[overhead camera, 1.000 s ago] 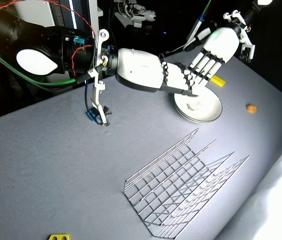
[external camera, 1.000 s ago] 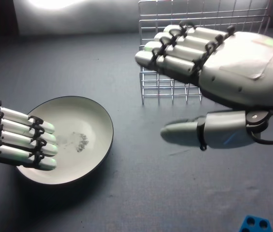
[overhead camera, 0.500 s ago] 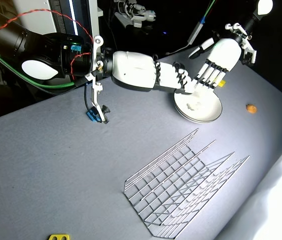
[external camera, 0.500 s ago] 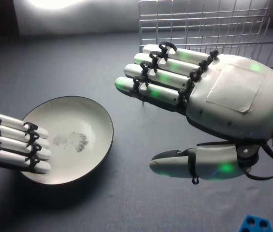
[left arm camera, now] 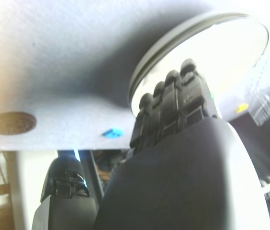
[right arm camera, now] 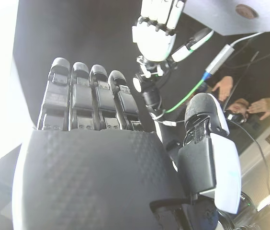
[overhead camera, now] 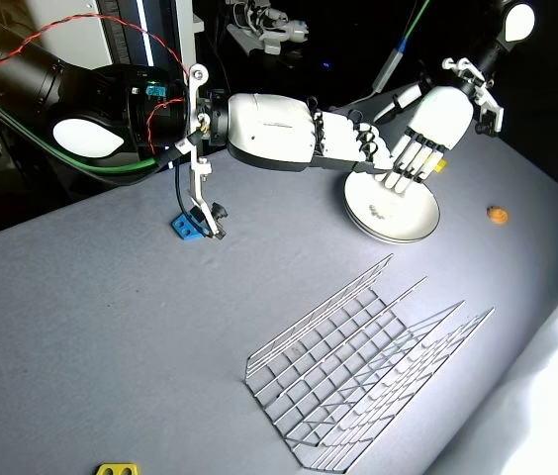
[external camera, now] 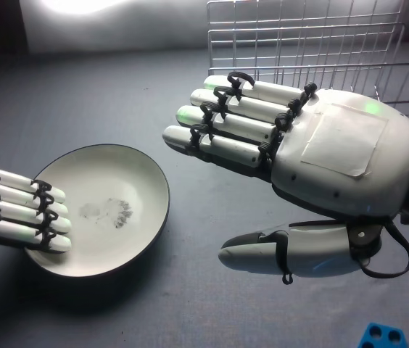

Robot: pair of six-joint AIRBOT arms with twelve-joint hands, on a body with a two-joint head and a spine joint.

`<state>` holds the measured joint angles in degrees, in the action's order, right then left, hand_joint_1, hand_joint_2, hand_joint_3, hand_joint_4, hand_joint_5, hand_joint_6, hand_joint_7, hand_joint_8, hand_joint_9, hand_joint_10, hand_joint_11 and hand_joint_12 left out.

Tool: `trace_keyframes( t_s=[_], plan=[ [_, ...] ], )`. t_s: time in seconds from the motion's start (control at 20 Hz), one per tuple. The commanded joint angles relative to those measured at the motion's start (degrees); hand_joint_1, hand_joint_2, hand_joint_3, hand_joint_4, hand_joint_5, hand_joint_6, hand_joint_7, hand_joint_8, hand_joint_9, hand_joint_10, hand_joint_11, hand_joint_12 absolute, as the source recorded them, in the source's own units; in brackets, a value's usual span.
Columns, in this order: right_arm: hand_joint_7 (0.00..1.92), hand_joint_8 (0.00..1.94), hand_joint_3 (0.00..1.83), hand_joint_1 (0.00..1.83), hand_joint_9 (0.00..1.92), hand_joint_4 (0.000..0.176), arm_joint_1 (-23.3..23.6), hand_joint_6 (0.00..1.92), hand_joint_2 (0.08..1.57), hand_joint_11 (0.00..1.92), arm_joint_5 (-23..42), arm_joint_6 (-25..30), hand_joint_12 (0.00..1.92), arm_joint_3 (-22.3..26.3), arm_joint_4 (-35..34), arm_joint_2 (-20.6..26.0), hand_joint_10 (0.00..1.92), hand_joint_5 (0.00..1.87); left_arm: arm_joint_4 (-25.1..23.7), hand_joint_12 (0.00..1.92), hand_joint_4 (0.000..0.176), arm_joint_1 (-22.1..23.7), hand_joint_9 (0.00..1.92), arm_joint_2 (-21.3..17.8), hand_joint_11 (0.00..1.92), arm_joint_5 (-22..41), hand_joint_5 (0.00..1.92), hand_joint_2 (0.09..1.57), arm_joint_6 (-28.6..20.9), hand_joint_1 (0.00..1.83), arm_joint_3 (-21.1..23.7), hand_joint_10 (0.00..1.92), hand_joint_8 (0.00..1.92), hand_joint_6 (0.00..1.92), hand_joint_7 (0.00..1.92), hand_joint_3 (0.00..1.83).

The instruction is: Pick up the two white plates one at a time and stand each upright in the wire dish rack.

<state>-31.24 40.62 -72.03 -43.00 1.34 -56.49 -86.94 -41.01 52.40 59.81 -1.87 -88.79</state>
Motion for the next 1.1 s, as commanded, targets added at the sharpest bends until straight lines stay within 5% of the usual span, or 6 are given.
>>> trace_keyframes(
  t_s=[0.0, 0.55, 1.05],
  plan=[
    [0.00, 0.00, 0.01, 0.00, 0.00, 0.000, 0.61, 0.00, 1.18, 0.00, 7.11, 0.26, 0.00, 0.16, 0.90, 0.12, 0.00, 0.01, 2.99, 0.00, 0.000, 0.00, 0.00, 0.14, 0.00, 1.43, 0.00, 1.12, 0.05, 0.00, -0.39, 0.00, 0.00, 0.00, 0.00, 0.00],
    [0.00, 0.00, 0.00, 0.00, 0.00, 0.000, -0.18, 0.00, 1.18, 0.00, 8.40, -0.09, 0.00, 0.17, 2.20, 0.05, 0.00, 0.02, 3.34, 0.00, 0.000, -1.58, 0.00, 2.21, 0.00, -0.92, 0.00, 1.11, 0.04, 0.00, -2.52, 0.00, 0.00, 0.00, 0.00, 0.00],
    [0.00, 0.00, 0.01, 0.00, 0.00, 0.000, -1.60, 0.00, 1.19, 0.00, 7.35, -5.01, 0.00, -0.08, 3.66, -1.05, 0.00, 0.00, 3.35, 0.00, 0.000, -0.32, 0.00, 2.11, 0.00, -2.54, 0.01, 1.11, -1.71, 0.00, 5.42, 0.00, 0.00, 0.00, 0.00, 0.00]
  ],
)
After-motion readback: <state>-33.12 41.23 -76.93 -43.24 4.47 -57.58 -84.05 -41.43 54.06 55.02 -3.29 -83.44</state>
